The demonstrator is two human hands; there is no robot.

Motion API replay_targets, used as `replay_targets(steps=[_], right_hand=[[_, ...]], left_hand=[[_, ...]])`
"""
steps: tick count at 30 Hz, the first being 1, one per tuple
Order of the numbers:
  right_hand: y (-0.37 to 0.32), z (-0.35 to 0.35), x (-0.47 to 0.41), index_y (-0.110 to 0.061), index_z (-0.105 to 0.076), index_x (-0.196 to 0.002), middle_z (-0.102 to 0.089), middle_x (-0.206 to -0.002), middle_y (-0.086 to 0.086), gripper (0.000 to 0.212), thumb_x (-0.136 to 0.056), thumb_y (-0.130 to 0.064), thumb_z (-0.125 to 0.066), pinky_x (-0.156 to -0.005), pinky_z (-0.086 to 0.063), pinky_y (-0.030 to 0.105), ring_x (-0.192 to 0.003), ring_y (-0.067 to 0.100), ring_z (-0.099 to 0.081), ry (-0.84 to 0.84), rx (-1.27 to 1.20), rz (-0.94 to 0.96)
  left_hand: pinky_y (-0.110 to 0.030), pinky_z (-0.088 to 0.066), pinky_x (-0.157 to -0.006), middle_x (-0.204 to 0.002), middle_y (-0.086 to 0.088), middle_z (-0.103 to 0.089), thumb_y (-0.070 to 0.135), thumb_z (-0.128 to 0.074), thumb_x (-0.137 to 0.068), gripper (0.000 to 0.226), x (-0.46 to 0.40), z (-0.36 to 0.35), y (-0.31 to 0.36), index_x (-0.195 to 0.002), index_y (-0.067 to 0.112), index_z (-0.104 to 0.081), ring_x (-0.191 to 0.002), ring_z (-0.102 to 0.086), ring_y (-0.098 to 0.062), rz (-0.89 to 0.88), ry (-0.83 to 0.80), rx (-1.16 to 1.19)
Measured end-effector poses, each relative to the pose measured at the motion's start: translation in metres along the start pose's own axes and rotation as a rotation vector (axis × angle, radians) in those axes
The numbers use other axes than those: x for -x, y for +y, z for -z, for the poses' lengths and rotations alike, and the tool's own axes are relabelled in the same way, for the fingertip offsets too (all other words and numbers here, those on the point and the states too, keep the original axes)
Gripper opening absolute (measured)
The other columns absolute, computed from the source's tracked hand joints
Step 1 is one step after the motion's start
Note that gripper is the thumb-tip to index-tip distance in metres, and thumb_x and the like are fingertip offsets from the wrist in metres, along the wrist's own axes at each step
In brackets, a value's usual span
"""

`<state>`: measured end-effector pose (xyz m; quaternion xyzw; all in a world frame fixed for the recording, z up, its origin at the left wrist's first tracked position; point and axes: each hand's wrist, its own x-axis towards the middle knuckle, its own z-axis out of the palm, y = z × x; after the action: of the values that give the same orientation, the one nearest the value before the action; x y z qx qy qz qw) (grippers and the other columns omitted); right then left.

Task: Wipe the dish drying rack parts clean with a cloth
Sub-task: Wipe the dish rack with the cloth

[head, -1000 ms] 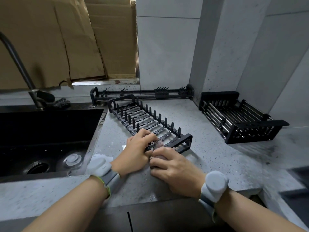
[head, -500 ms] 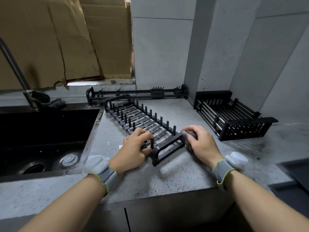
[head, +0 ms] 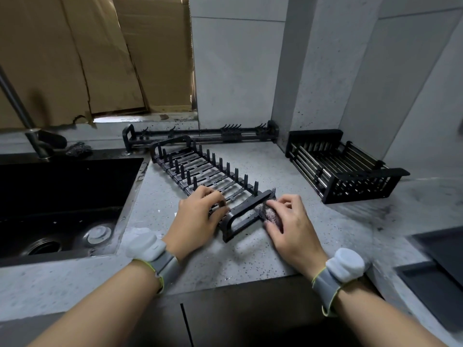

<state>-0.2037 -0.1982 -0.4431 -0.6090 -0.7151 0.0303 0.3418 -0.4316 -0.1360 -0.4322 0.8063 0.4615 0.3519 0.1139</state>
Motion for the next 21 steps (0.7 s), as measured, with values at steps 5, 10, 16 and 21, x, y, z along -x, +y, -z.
replay_targets(steps=[5, 10, 16, 21], right_hand=[[0.005, -0.005, 0.002, -0.006, -0.053, -0.134, -0.048, -0.13, 0.006, 0.041, -0.094, -0.015, -0.055, -0.096, -0.045, 0.03, -0.111, 0.022, -0.046, -0.053, 0.242, 0.104], [-0.002, -0.006, -0.003, -0.011, -0.053, -0.129, -0.049, -0.119, 0.007, 0.035, -0.096, -0.017, -0.046, -0.09, -0.043, 0.03, -0.1, 0.02, -0.04, -0.173, 0.431, 0.066], [-0.028, -0.007, -0.002, -0.019, -0.056, -0.124, -0.04, -0.118, -0.004, 0.027, -0.101, -0.025, -0.044, -0.092, -0.039, 0.024, -0.102, 0.013, -0.036, -0.246, 0.233, 0.124], [-0.038, -0.011, 0.01, -0.026, -0.052, -0.136, -0.044, -0.114, -0.002, 0.036, -0.101, -0.03, -0.044, -0.082, -0.036, 0.027, -0.095, 0.015, -0.036, -0.303, 0.199, 0.287]], left_hand=[[-0.05, -0.049, -0.084, -0.107, 0.012, -0.053, 0.035, -0.068, -0.093, 0.011, 0.0, -0.004, -0.003, -0.1, 0.027, -0.066, -0.088, -0.046, -0.009, -0.002, 0.037, -0.015], [-0.05, -0.049, -0.084, -0.108, 0.011, -0.055, 0.037, -0.067, -0.093, 0.012, -0.001, -0.003, -0.004, -0.1, 0.028, -0.066, -0.088, -0.047, -0.009, -0.003, 0.022, -0.028], [-0.049, -0.048, -0.087, -0.11, 0.012, -0.057, 0.039, -0.068, -0.092, 0.012, -0.005, 0.0, -0.005, -0.1, 0.031, -0.068, -0.087, -0.049, -0.009, 0.018, -0.017, -0.041], [-0.049, -0.048, -0.087, -0.11, 0.011, -0.058, 0.038, -0.068, -0.092, 0.012, -0.004, 0.0, -0.004, -0.1, 0.03, -0.069, -0.096, -0.056, -0.016, 0.025, -0.016, -0.056]])
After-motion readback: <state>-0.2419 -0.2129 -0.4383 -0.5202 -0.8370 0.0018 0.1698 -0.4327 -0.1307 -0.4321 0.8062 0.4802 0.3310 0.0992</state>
